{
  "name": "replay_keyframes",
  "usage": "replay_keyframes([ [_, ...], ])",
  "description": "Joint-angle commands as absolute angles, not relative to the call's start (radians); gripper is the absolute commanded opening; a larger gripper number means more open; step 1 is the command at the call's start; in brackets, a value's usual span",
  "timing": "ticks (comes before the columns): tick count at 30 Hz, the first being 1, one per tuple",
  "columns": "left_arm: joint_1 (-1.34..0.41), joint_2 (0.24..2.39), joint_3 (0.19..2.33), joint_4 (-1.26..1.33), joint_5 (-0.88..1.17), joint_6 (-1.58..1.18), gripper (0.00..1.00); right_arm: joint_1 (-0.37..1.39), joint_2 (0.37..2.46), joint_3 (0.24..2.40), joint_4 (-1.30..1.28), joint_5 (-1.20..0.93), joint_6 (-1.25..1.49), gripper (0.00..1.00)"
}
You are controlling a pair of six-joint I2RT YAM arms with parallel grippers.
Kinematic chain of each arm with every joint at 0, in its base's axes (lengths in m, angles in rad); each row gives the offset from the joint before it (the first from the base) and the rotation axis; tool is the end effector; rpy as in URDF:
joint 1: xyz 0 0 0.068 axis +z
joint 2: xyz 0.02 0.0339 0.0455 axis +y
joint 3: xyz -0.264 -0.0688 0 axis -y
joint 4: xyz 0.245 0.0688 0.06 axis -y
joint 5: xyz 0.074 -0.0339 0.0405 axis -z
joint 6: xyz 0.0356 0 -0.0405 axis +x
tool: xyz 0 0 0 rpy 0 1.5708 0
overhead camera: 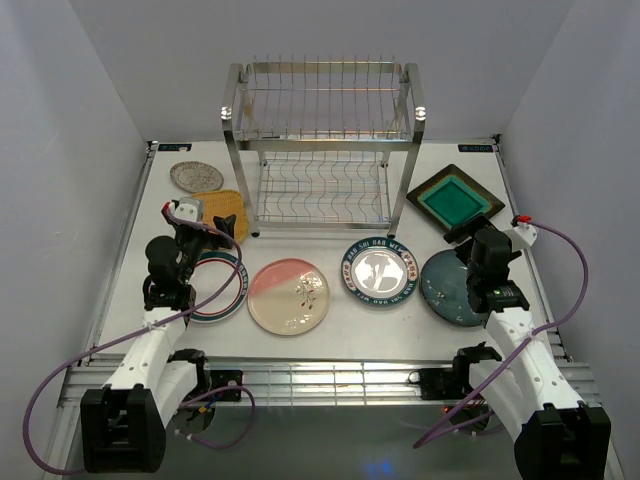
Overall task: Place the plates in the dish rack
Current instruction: Pick up the plate at the center of the board.
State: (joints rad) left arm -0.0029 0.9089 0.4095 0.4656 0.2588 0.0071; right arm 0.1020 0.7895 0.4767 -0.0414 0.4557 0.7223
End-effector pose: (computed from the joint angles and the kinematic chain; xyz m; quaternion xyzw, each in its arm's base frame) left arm 0.2099 -0.0097 0.2534 0.0933 0.7125 -0.0913 0.6894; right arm 0.1857 0.0033 0.2459 0.3669 0.7219 0.0532 0.5843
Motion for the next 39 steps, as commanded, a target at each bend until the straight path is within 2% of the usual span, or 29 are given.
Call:
replay_keyframes([
  [1, -0.003, 0.856, 0.393, 0.597, 0.310, 0.018, 0.98, 0.101, 0.788, 0.503, 0.002, 0.434, 0.701, 0.90],
  [10, -0.003, 0.949, 0.383, 0.609, 0.307, 0.061, 0.98, 0.101, 0.836, 0.483, 0.023, 0.364, 0.678, 0.90],
  [16, -0.003, 0.947, 0.376, 0.609, 0.296, 0.060, 0.98, 0.101, 0.963, 0.606, -0.146, 0.338, 0.669, 0.90],
  [22, -0.003, 0.905, 0.360, 0.609, 0.316, 0.057, 0.98, 0.101, 0.976, 0.606, -0.152, 0.258, 0.681, 0.90],
  [27, -0.003, 0.885, 0.353, 0.609, 0.318, 0.061, 0.98, 0.101, 0.974, 0.664, -0.291, 0.209, 0.762, 0.90],
  [33, -0.003, 0.845, 0.337, 0.607, 0.371, 0.064, 0.98, 0.101, 0.858, 0.576, -0.354, 0.107, 0.814, 0.90],
  [39, -0.003, 0.824, 0.339, 0.598, 0.477, 0.048, 0.98, 0.101, 0.663, 0.493, -0.391, 0.074, 0.893, 0.96],
])
